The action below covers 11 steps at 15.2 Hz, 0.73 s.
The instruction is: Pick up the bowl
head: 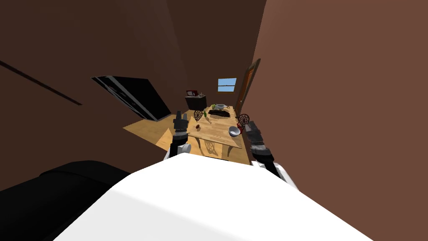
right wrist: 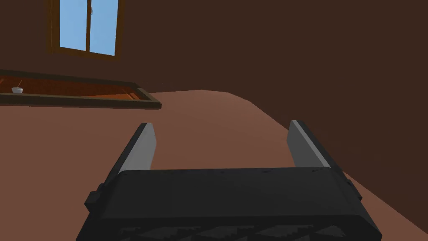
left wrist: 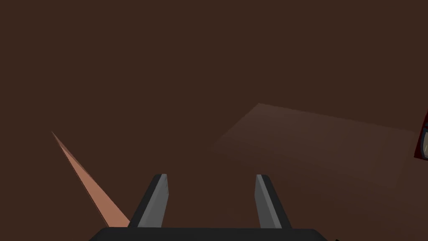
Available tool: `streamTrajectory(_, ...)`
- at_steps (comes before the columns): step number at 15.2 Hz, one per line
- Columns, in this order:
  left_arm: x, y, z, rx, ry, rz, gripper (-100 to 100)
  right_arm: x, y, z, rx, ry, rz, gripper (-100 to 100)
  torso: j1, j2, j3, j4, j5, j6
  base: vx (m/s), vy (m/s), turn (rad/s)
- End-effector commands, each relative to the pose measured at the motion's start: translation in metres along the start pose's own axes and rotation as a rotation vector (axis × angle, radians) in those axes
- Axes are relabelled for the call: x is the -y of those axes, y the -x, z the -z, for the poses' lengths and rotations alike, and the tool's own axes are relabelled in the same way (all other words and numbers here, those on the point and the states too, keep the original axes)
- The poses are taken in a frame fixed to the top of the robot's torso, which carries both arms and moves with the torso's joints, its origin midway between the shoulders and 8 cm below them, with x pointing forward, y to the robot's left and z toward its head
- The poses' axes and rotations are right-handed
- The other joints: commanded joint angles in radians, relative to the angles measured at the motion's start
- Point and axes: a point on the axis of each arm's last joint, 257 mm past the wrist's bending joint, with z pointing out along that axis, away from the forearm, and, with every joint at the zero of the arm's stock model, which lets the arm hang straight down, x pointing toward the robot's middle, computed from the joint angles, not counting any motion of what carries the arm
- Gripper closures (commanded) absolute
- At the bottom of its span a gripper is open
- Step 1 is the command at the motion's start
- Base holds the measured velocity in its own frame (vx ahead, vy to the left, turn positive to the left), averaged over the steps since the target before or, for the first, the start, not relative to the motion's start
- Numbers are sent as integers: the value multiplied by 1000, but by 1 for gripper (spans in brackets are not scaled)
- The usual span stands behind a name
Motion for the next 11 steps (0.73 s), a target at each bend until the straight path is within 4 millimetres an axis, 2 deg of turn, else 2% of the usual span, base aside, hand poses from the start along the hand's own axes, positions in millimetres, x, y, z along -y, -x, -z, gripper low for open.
streamTrajectory(1, 0, 0, 0, 0, 0, 0, 0, 11, -6, 5, -50, -22, 36, -100, 0, 0, 0, 0, 0, 0, -28, 42, 130)
streamTrajectory(2, 0, 0, 0, 0, 0, 0, 0, 25, -11, 11, -84, -53, 68, -100, 0, 0, 0, 0, 0, 0, -26, 46, 171)
streamTrajectory(3, 0, 0, 0, 0, 0, 0, 0, 26, -12, 12, -102, -53, 78, -100, 0, 0, 0, 0, 0, 0, -25, 40, 150)
streamTrajectory(4, 0, 0, 0, 0, 0, 0, 0, 41, -17, 19, -138, -85, 113, -100, 0, 0, 0, 0, 0, 0, -30, 44, 159)
streamTrajectory(5, 0, 0, 0, 0, 0, 0, 0, 41, -18, 20, -156, -85, 123, -100, 0, 0, 0, 0, 0, 0, -30, 44, 140)
streamTrajectory(6, 0, 0, 0, 0, 0, 0, 0, 57, -21, 28, -192, -119, 159, -100, 0, 0, 0, 0, 0, 0, -30, 47, 203)
streamTrajectory(8, 0, 0, 0, 0, 0, 0, 0, 58, -22, 29, -211, -119, 171, -100, 0, 0, 0, 0, 0, 0, -19, 36, 119)
streamTrajectory(9, 0, 0, 0, 0, 0, 0, 0, 74, -25, 38, -256, -153, 213, -100, 0, -1, 0, 0, 0, 0, -14, 37, 155)
streamTrajectory(10, 0, 0, 0, 0, 0, 0, 0, 75, -25, 39, -268, -153, 221, -100, 0, -1, 0, 0, 0, 0, -17, 40, 166)
streamTrajectory(11, 0, 0, 0, 0, 0, 0, 0, 92, -27, 49, -307, -189, 261, -100, 0, -1, 0, 0, 0, 0, -17, 50, 238)
